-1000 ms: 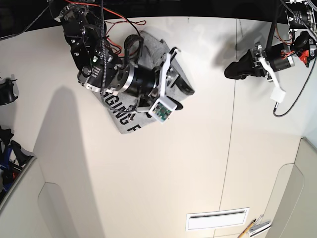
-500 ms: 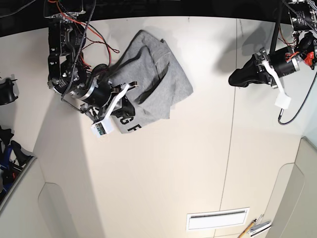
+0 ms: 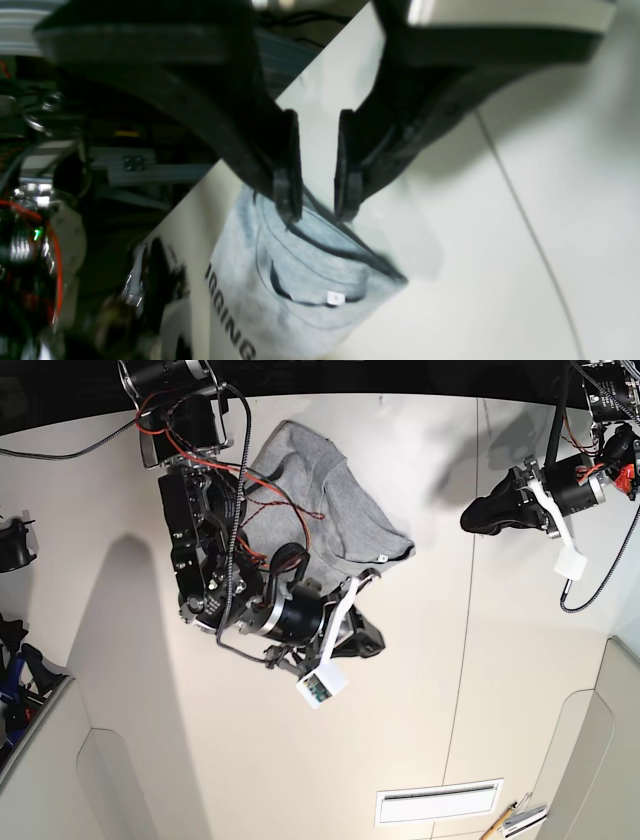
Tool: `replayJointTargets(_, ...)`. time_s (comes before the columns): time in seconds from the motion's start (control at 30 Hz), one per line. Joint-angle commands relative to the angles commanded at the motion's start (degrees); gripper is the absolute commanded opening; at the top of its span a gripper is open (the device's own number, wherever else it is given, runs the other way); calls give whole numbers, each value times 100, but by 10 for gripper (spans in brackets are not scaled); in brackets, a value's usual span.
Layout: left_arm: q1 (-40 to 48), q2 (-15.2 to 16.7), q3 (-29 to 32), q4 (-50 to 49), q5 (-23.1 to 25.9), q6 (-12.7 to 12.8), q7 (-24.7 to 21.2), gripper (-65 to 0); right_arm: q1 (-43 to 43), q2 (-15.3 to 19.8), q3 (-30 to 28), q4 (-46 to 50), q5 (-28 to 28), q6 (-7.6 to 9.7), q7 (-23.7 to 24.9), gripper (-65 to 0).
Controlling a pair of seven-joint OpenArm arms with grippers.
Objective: Fold the T-shirt properly
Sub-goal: 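Press and square the folded bundle with both grippers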
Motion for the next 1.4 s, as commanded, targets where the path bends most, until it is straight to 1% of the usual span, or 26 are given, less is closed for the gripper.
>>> replayJointTargets(0.07,70,2,273,363,0,0,4,-532,7,63,238,-26,-227,-63,133,-650)
replayJointTargets(0.1,98,2,535,555,0,0,15,-533,9,129,374,-66,-258,-61,157,-650)
replayJointTargets(0.17,90,35,1202,824,0,0,17,-533,9,273,660,-216,-258,-61,267,-650)
replayJointTargets(0.2,74,76,1561,890,0,0,-68,-533,26,354,804,-348,-258,-59,348,-650)
replayJointTargets(0.23,59,149,1908,903,158,0,-258,-537,61,435,929,-538,-256,-59,411,-650)
replayJointTargets(0.3,61,323,2590,894,1207,0,-861,-562,179,586,1104,-994,-256,-59,485,-650)
replayJointTargets(0.37,59,444,3222,885,2084,0,-1502,-564,302,719,1126,-1482,-236,-50,595,-650)
replayJointTargets(0.4,59,496,3488,885,2418,0,-1777,-564,356,730,1121,-1714,-212,-2,671,-650)
replayJointTargets(0.43,57,546,3733,881,2755,0,-2004,-564,411,728,1121,-1930,-212,103,739,-650)
replayJointTargets(0.5,44,688,4113,811,3369,0,-2199,-564,503,710,1099,-2297,-199,247,839,-650)
replayJointTargets(0.53,44,765,4236,710,3594,0,-2302,-564,522,710,1060,-2411,-192,251,837,-650)
replayJointTargets(0.6,37,911,4299,404,3944,0,-2555,-564,527,728,981,-2531,-190,254,813,-650)
replayJointTargets(0.63,-17,968,4293,227,4121,0,-2601,-564,520,743,953,-2564,-190,254,752,-650)
replayJointTargets(0.7,-208,977,4288,-146,4407,0,-2597,-564,494,767,938,-2564,-168,297,520,-650)
replayJointTargets(0.77,-422,964,4223,-452,4632,0,-2601,-564,407,925,933,-2559,133,315,400,-650)
replayJointTargets(0.83,-605,944,4052,-588,4630,0,-2605,-564,289,1147,933,-2559,483,343,378,-650)
replayJointTargets(0.9,-741,916,3788,-595,4632,0,-2605,-564,168,1298,933,-2540,745,356,308,-650)
replayJointTargets(1.0,-885,809,3344,-595,4639,0,-2623,-564,-129,1349,935,-2343,1150,400,-52,-650)
replayJointTargets(1.1,-1049,758,3108,-595,4659,0,-2667,-564,-632,1377,935,-1897,1602,402,-223,-650)
replayJointTargets(1.23,-1443,758,3086,-599,4783,0,-2669,-564,-1333,1373,933,-1158,1622,402,-236,-650)
replayJointTargets(1.4,-1554,761,3088,-599,4842,0,-2708,-564,-2151,1325,933,-457,1958,409,-271,-650)
